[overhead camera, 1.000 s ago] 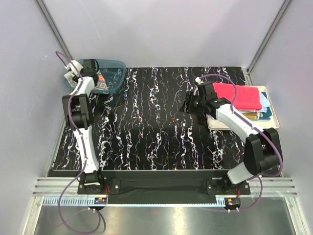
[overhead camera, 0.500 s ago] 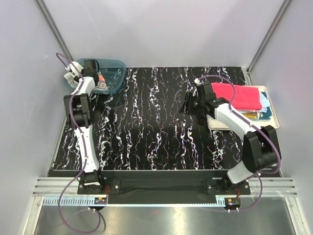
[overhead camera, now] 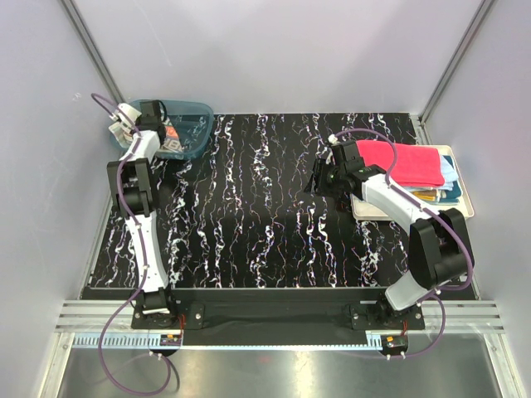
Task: Fold and stack the towels
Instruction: Grab crumpled towel
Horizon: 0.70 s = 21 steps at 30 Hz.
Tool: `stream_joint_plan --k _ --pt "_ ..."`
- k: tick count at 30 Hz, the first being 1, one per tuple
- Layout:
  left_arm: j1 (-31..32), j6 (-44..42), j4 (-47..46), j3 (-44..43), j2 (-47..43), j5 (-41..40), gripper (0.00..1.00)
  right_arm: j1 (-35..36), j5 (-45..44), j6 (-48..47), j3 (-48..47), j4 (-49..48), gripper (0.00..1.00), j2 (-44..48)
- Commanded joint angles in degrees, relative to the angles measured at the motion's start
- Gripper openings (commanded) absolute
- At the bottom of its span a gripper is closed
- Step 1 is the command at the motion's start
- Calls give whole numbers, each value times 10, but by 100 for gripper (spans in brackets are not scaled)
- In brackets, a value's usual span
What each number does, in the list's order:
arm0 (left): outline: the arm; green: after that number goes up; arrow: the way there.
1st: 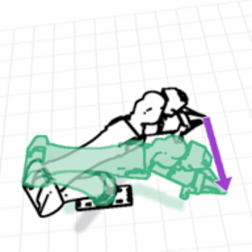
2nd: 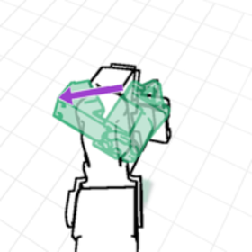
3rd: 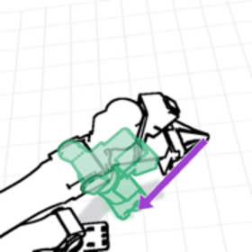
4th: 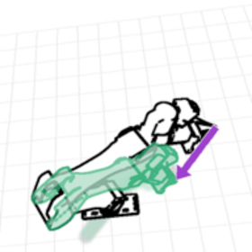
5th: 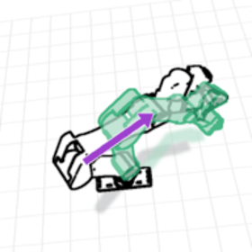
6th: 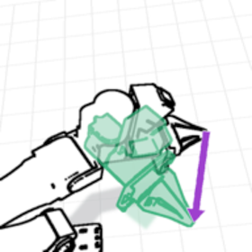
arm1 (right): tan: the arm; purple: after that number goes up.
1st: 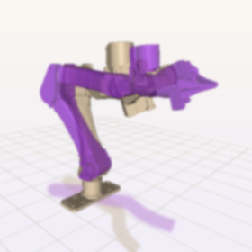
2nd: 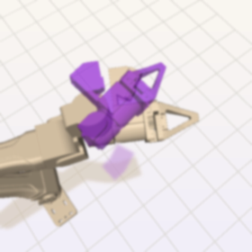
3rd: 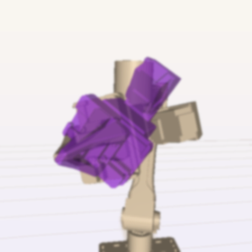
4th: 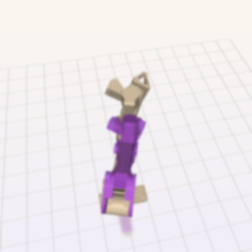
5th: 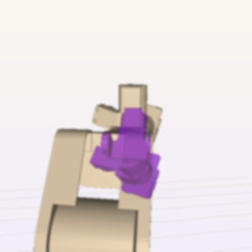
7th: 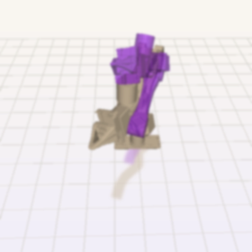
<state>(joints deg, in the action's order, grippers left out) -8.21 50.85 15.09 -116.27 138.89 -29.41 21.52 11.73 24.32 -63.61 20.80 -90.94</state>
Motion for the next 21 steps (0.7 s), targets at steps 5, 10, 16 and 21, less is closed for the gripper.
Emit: stream_joint_plan --k 5,10,16,21 --pt "8 -10 -209 106 -98 55 0 6 12 0 -27 -18 52 -4" --pt "38 -16 -312 202 -171 68 0 6 8 -1 -31 -18 52 -6" --pt "79 -34 -394 282 -244 60 0 5 6 -4 -34 -18 52 -6" --pt "116 -38 -424 322 -297 40 0 6 3 -7 -35 -21 52 -4"
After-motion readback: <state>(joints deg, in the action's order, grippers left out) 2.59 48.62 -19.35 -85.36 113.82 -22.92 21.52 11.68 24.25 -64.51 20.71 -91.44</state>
